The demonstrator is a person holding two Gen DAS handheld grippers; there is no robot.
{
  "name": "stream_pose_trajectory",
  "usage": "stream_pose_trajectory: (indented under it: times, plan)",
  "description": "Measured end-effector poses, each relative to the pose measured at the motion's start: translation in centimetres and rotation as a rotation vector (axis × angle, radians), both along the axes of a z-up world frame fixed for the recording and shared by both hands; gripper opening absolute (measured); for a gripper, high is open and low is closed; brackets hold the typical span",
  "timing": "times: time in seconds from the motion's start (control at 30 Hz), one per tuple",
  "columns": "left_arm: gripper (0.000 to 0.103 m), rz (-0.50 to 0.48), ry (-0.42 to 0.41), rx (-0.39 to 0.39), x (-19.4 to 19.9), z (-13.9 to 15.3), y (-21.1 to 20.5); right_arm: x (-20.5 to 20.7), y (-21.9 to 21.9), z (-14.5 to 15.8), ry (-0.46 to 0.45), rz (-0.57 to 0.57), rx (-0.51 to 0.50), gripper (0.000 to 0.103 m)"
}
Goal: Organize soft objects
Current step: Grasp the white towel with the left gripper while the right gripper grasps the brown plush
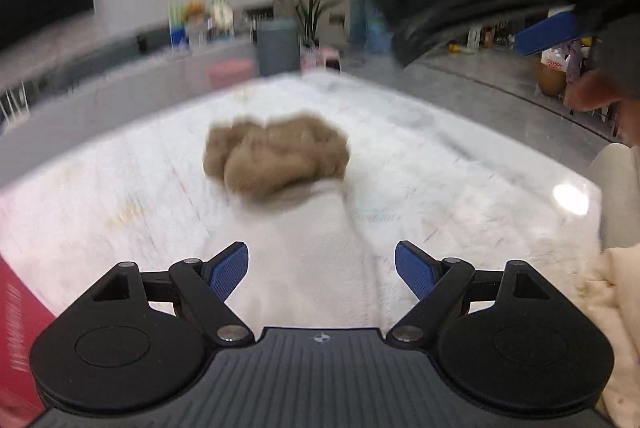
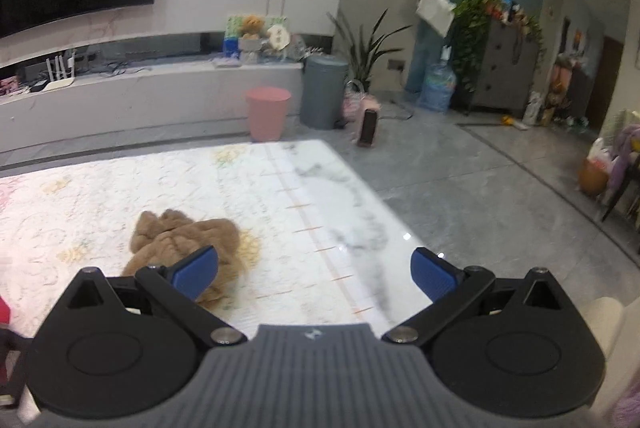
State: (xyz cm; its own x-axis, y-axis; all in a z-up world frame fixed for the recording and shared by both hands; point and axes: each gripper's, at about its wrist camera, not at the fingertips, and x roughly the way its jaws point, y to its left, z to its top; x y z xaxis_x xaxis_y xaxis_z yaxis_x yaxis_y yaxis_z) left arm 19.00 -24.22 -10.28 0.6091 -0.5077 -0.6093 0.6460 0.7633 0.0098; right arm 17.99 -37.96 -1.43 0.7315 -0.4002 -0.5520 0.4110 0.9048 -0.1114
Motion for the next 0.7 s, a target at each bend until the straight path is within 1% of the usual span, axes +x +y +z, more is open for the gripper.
stream_pose_trajectory:
  times: [0.07,0.13,0.2,0.27,0.37,0.4,0.57,0.63,0.7]
  plan:
    - [0.098,0.013,0.023,0.002,1.2,-1.1,0.1,0.9,0.2,-0.3,0.041,0.000,0.028,0.100]
    - [0.098,0.011,0.026,0.018,1.8,-1.9,0.4,1.1,0.4,-0.5,0.039,0.006,0.038,0.100]
    - [0.101,-0.004,0.021,0.012,2.2,-2.5,0.3,1.4,0.4,-0.5,0.037,0.007,0.052,0.100]
    - [0.103,-0.013,0.020,-0.007,2.3,-2.6,0.7,1.6,0.1,-0.6,0.036,-0.002,0.074,0.100]
    - [0.103,-0.018,0.021,0.015,2.6,-2.7,0.6,1.7,-0.5,-0.8,0.038,-0.024,0.107,0.100]
    - [0.103,-0.022,0.021,0.011,3.0,-2.5,0.5,1.7,-0.7,-1.0,0.043,-0.031,0.117,0.100]
    - [0.103,-0.031,0.017,-0.005,3.2,-2.6,0.2,2.1,-1.1,-1.5,0.068,-0.060,0.128,0.100]
    - [0.103,-0.050,0.021,-0.008,3.3,-2.5,0.1,2.1,-1.1,-1.5,0.065,-0.056,0.135,0.100]
    - [0.103,-0.120,0.025,-0.009,2.6,-2.5,0.0,2.1,-1.0,-1.4,0.060,-0.044,0.149,0.100]
